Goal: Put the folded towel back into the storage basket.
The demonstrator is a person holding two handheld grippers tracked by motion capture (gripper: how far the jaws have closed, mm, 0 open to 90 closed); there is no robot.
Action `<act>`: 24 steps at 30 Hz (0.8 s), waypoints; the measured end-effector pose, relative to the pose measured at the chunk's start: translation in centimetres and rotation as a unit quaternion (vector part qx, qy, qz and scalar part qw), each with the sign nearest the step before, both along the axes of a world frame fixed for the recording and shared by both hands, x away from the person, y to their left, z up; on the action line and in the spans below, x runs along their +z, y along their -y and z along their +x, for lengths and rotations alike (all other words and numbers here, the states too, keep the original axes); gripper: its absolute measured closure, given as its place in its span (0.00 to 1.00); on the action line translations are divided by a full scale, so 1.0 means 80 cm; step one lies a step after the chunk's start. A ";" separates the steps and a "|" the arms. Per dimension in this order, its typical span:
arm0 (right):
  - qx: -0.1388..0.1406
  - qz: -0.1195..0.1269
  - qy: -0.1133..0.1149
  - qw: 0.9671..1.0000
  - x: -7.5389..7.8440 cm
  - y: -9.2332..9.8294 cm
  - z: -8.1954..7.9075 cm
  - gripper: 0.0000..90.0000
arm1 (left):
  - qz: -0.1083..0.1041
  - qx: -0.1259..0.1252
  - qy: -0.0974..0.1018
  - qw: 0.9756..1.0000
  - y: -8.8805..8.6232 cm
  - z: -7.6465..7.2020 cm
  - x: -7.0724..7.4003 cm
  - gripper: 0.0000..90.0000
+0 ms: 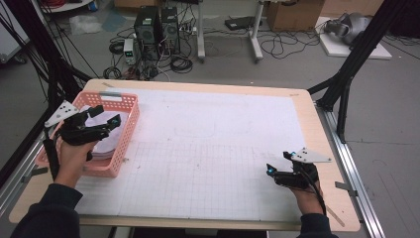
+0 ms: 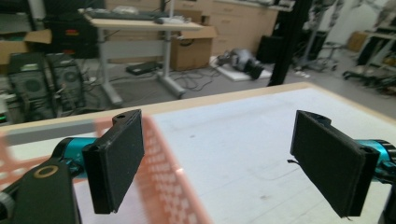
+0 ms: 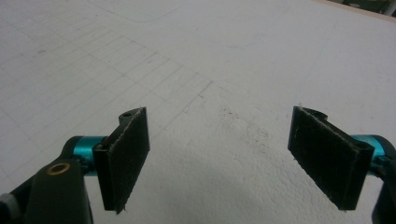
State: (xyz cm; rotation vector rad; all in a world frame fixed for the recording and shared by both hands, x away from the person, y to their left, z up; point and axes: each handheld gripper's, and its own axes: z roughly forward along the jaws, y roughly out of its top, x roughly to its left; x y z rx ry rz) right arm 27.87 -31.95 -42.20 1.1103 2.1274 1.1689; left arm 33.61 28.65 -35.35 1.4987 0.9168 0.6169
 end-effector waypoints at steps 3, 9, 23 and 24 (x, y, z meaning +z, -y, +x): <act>0.000 0.000 0.001 1.000 0.000 0.000 0.000 0.22 | 0.008 -0.015 0.004 1.000 0.018 -0.004 0.002 0.20; 0.002 0.000 0.004 1.000 0.001 -0.003 0.000 0.22 | 0.011 -0.049 0.004 0.999 0.053 -0.008 -0.003 0.21; -0.011 0.015 0.021 1.000 0.005 0.001 -0.002 0.22 | 0.040 -0.129 -0.009 0.991 0.132 -0.021 -0.023 0.22; -0.010 0.016 0.021 1.000 0.005 0.001 -0.002 0.22 | 0.041 -0.132 -0.012 0.990 0.136 -0.022 -0.026 0.22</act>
